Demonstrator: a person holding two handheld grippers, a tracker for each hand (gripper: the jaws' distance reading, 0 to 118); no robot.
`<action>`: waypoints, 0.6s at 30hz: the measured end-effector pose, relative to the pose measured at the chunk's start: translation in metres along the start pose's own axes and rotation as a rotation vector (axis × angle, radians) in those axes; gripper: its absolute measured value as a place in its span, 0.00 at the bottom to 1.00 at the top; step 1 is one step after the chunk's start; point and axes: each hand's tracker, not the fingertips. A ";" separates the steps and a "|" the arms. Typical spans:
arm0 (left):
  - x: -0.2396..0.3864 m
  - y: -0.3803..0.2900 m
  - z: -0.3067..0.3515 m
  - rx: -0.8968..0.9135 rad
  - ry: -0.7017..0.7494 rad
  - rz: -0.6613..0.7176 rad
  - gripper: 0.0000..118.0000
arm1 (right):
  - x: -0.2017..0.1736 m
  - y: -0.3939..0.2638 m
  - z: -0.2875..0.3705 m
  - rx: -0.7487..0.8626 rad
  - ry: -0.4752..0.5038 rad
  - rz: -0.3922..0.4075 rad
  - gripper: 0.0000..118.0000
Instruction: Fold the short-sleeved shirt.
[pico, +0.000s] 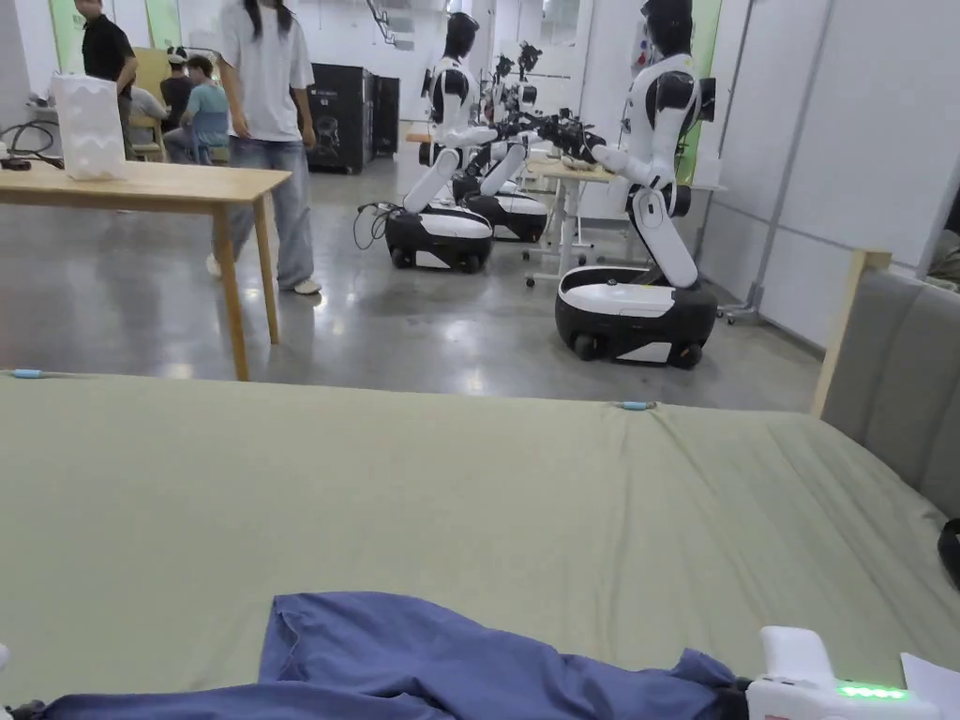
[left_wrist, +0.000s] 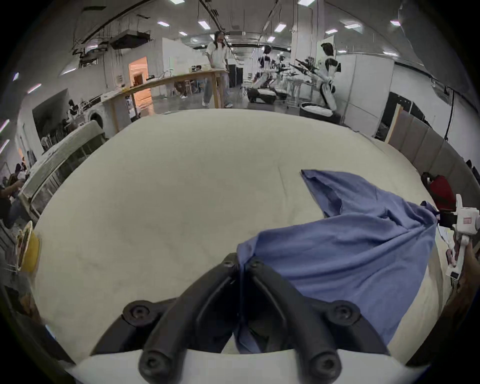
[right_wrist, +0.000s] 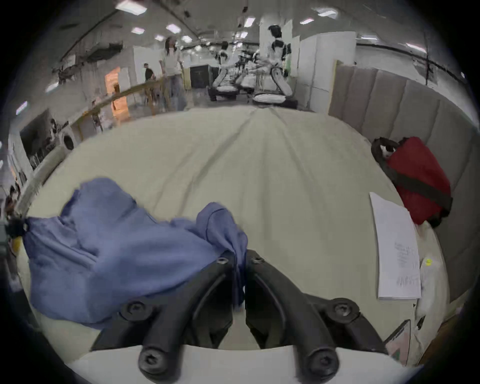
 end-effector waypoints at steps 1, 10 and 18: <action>0.000 0.005 0.008 0.018 0.004 -0.003 0.00 | 0.001 0.007 0.013 0.012 0.024 -0.018 0.07; 0.000 0.080 0.093 0.210 0.046 -0.059 0.00 | -0.009 0.092 0.121 0.198 0.096 0.016 0.07; -0.012 0.170 0.154 0.373 0.099 -0.051 0.00 | 0.005 0.196 0.199 0.409 0.044 0.010 0.07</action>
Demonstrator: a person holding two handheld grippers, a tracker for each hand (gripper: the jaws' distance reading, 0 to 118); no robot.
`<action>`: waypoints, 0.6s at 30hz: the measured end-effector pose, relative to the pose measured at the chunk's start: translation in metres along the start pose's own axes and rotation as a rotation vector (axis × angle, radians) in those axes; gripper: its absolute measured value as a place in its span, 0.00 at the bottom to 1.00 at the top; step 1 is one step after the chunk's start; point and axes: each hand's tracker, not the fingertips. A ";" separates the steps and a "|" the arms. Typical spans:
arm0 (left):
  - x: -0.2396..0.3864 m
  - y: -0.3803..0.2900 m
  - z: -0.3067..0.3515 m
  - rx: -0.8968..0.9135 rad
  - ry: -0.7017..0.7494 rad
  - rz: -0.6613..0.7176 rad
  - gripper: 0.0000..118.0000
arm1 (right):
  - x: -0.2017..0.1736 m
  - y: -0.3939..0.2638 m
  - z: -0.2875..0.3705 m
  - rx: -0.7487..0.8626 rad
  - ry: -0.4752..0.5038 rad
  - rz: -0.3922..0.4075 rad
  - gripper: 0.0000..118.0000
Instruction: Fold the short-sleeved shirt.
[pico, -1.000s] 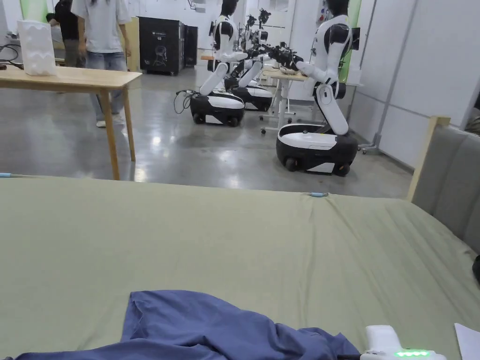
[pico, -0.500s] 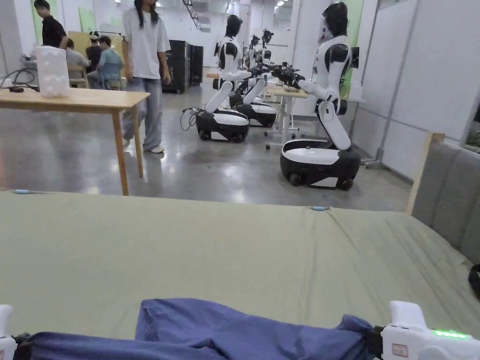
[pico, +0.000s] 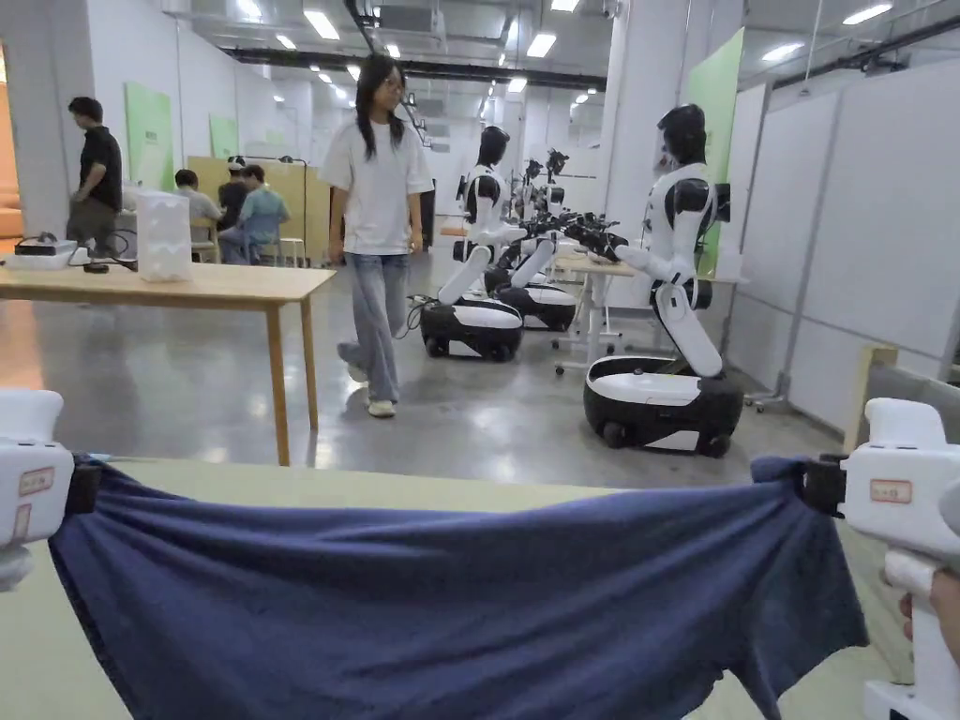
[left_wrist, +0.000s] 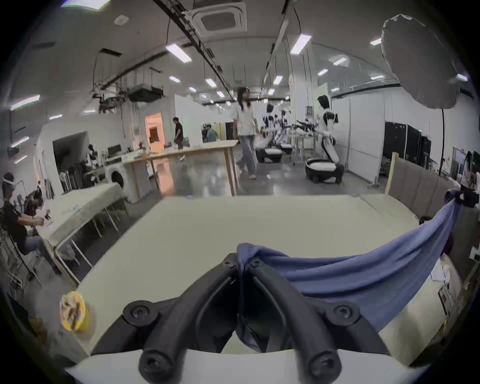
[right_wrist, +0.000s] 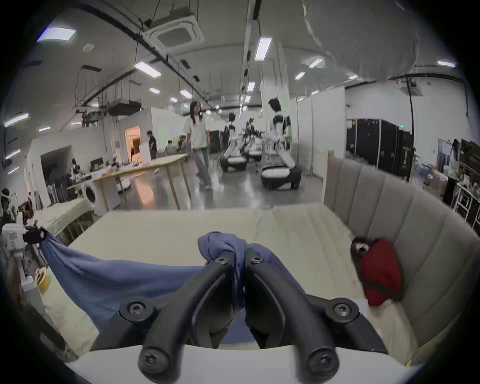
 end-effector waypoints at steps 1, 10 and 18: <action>-0.001 0.011 -0.001 0.013 -0.004 0.009 0.00 | 0.001 0.011 0.001 0.018 -0.004 -0.003 0.07; 0.015 0.105 -0.033 0.129 0.004 0.044 0.00 | -0.010 0.107 -0.006 0.176 -0.055 0.020 0.07; 0.024 0.122 -0.090 0.149 0.016 0.046 0.00 | -0.006 0.105 -0.050 0.178 -0.069 0.013 0.07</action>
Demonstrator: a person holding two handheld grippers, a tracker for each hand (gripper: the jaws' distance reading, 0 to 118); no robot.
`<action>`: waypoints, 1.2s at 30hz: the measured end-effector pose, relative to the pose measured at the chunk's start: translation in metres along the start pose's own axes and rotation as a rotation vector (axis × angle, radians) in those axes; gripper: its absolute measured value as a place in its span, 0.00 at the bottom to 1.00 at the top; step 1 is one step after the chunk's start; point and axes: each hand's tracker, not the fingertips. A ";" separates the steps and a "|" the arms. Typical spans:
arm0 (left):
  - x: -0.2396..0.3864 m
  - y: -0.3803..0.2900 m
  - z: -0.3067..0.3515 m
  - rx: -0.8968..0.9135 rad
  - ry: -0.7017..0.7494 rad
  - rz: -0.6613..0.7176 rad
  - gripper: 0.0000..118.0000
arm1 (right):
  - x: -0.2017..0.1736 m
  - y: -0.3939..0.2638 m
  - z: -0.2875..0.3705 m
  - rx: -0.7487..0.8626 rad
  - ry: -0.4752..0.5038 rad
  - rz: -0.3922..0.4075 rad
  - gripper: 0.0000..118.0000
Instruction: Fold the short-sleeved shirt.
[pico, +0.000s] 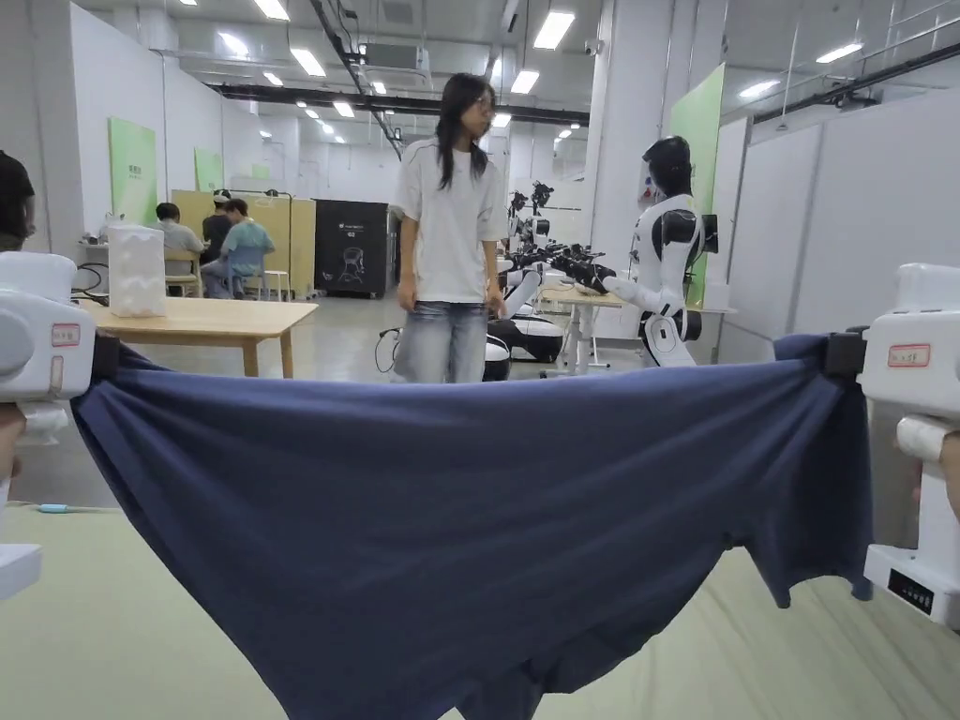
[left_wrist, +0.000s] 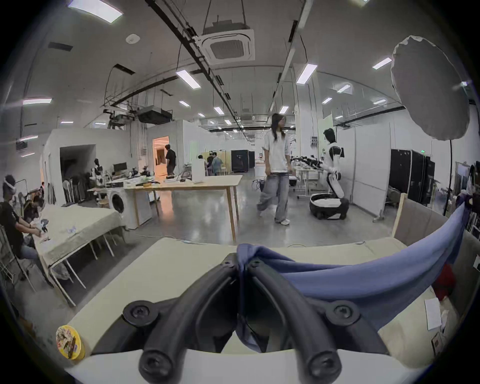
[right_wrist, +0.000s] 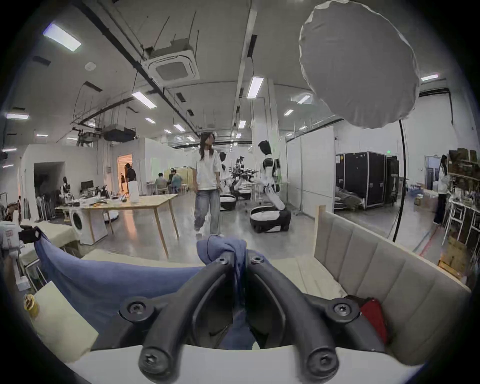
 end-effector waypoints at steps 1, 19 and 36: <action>0.002 -0.010 -0.009 -0.015 0.002 0.000 0.00 | 0.003 -0.010 -0.013 -0.011 -0.003 -0.006 0.07; 0.016 -0.128 0.025 -0.154 -0.104 0.000 0.00 | 0.041 -0.145 -0.003 -0.179 -0.016 -0.038 0.07; -0.027 -0.414 0.188 -0.560 -0.102 0.033 0.25 | 0.064 -0.432 0.191 -0.598 -0.040 0.033 0.08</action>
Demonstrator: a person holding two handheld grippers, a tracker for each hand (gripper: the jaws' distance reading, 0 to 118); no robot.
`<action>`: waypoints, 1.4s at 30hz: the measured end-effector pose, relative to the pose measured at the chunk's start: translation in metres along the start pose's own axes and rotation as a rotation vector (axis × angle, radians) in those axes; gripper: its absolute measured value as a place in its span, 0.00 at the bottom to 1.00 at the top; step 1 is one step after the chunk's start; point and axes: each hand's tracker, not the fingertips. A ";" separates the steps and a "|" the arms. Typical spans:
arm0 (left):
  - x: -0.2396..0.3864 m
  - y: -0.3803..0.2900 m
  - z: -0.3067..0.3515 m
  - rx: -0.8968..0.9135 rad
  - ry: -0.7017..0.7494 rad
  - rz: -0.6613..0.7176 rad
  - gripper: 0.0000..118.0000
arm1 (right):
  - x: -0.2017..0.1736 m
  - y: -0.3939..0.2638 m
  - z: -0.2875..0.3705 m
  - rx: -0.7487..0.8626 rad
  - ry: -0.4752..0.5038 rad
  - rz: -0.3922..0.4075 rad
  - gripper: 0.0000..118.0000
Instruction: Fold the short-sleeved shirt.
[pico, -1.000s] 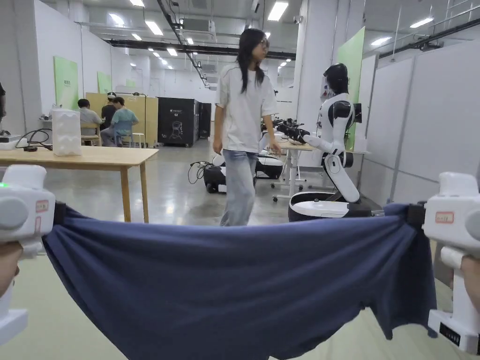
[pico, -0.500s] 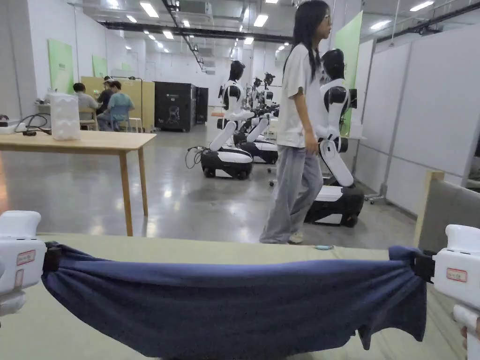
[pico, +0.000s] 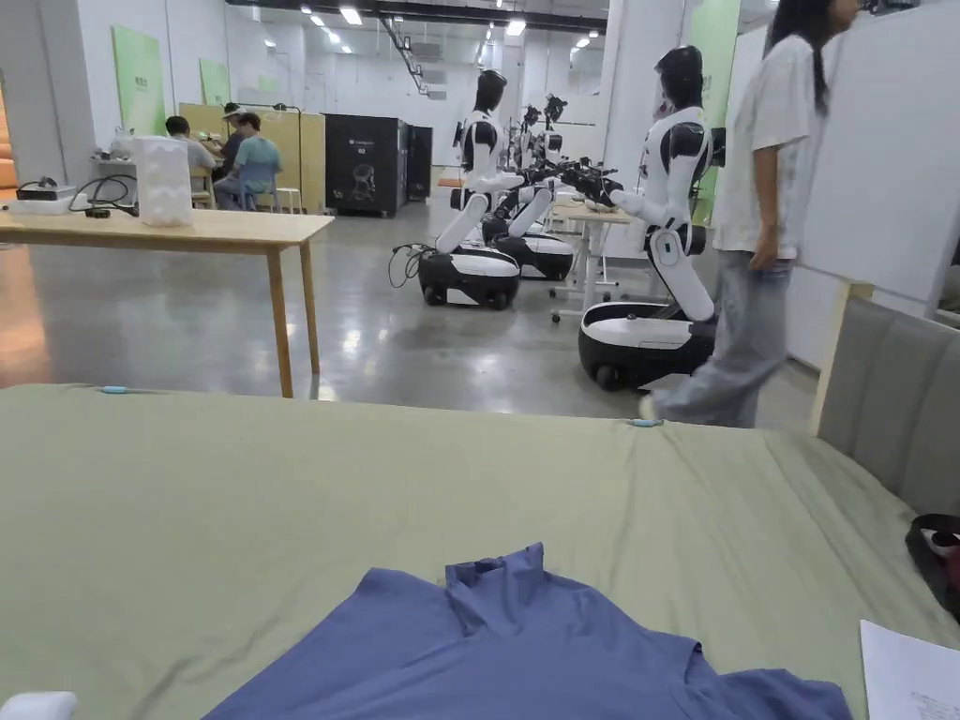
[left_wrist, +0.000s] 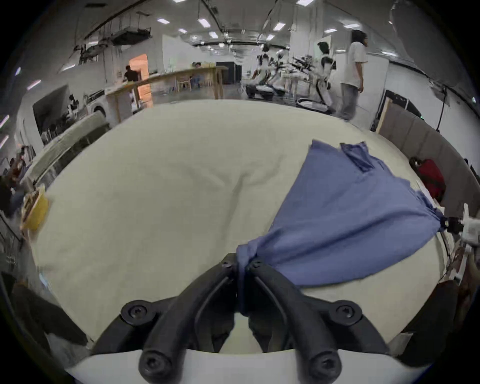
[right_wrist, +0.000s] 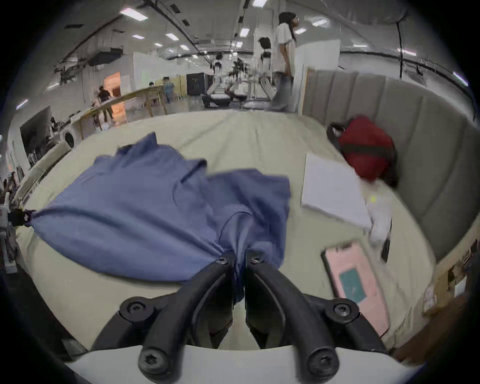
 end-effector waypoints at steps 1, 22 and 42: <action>0.001 0.001 0.004 0.006 0.015 -0.003 0.32 | 0.000 0.002 0.007 0.013 0.004 -0.004 0.10; 0.109 0.035 0.107 0.431 0.009 -0.201 0.00 | -0.181 0.083 0.107 0.490 0.176 0.105 0.00; -0.012 0.002 -0.013 0.098 -0.042 0.059 0.97 | -0.226 0.059 0.034 0.254 0.254 0.083 0.00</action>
